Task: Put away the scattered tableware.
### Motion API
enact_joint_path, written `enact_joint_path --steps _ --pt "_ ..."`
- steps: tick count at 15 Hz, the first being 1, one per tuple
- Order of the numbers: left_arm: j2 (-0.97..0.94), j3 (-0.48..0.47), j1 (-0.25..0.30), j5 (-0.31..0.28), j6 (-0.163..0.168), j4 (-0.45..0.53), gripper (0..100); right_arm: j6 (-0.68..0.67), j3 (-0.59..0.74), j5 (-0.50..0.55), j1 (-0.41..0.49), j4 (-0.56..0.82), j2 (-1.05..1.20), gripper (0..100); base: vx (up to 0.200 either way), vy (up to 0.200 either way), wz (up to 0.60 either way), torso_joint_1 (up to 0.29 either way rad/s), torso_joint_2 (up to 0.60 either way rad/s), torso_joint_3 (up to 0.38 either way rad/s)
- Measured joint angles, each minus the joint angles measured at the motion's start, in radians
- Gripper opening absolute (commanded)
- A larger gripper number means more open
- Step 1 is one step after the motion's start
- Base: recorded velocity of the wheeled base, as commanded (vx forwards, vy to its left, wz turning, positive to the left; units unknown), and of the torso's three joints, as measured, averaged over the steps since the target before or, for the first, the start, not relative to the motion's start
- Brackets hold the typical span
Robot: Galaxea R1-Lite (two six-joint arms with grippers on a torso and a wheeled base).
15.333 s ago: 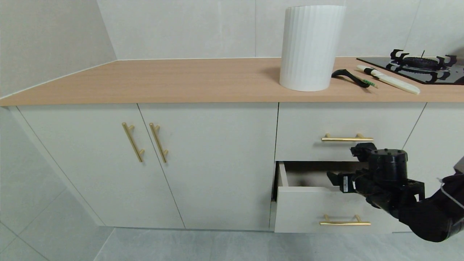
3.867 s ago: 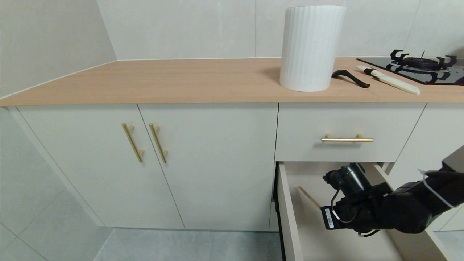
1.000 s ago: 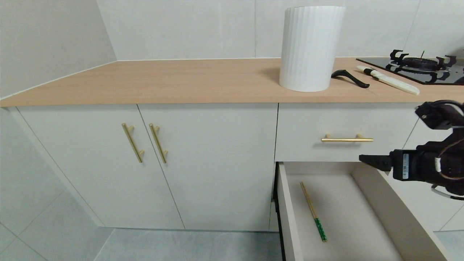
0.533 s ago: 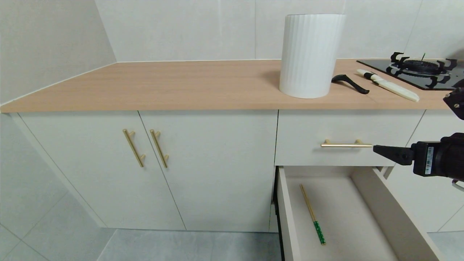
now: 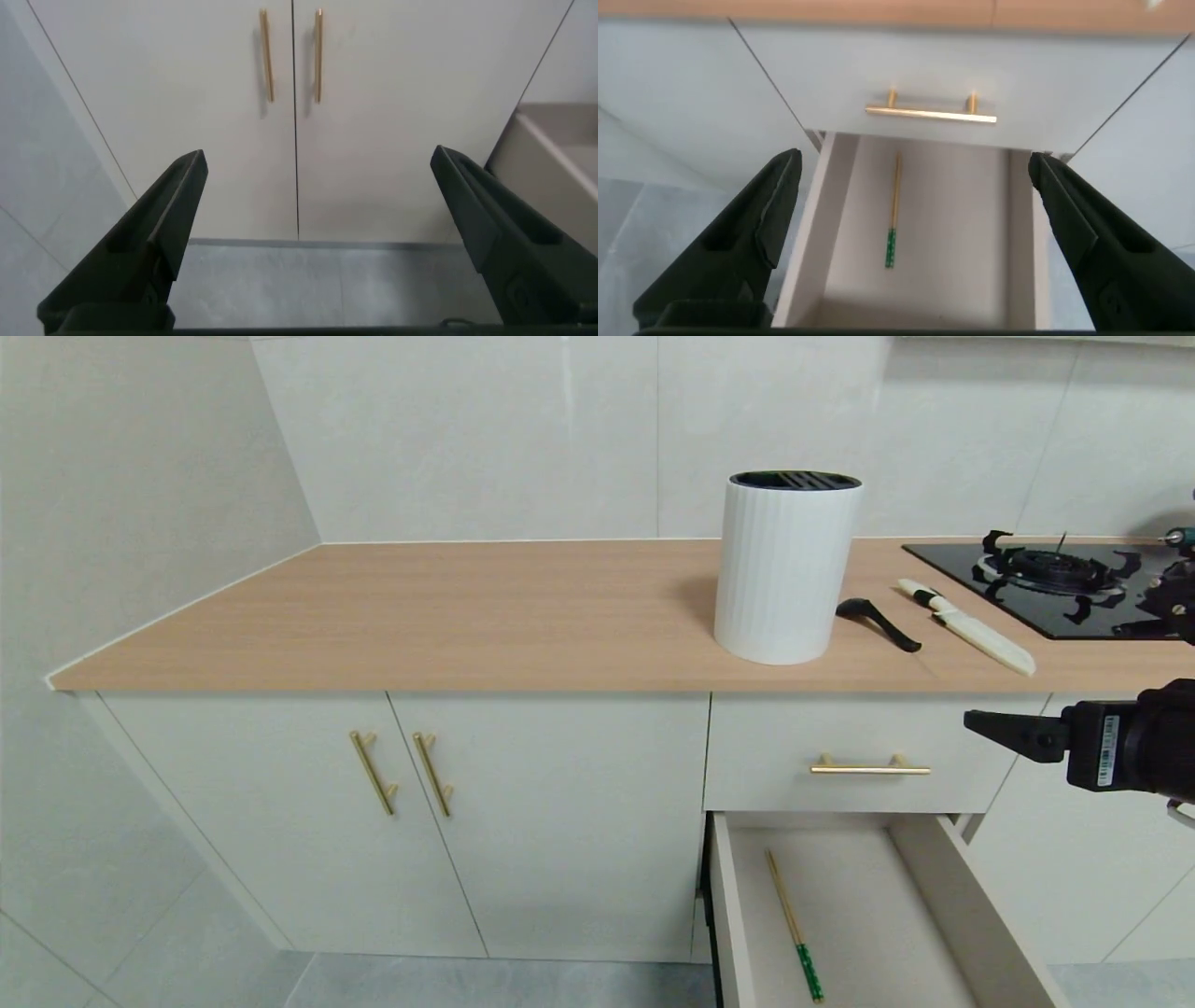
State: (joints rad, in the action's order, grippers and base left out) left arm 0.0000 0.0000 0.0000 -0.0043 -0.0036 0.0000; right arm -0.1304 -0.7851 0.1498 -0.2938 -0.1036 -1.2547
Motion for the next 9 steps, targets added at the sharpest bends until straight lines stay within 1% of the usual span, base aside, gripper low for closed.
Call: enact_joint_path --steps 4,6,7,9 --pt "0.000 0.000 0.000 0.000 0.000 0.000 100 0.000 0.000 -0.001 0.014 -0.002 -0.012 100 0.000 0.000 0.00 0.200 -0.49 -0.284" --pt "0.000 0.000 0.000 0.000 0.000 0.000 100 0.000 -0.002 -0.006 0.031 -0.027 -0.025 100 0.000 0.000 0.00 0.220 -0.50 -0.281" --pt "0.000 0.000 0.000 0.000 0.000 -0.001 100 0.004 -0.003 -0.020 0.043 -0.067 -0.036 100 0.000 0.000 0.00 0.129 -0.29 -0.163" --pt "0.000 0.000 0.000 0.000 0.000 0.000 100 0.033 -0.003 -0.074 0.077 -0.139 -0.073 100 0.000 0.000 0.00 0.051 -0.12 -0.066"
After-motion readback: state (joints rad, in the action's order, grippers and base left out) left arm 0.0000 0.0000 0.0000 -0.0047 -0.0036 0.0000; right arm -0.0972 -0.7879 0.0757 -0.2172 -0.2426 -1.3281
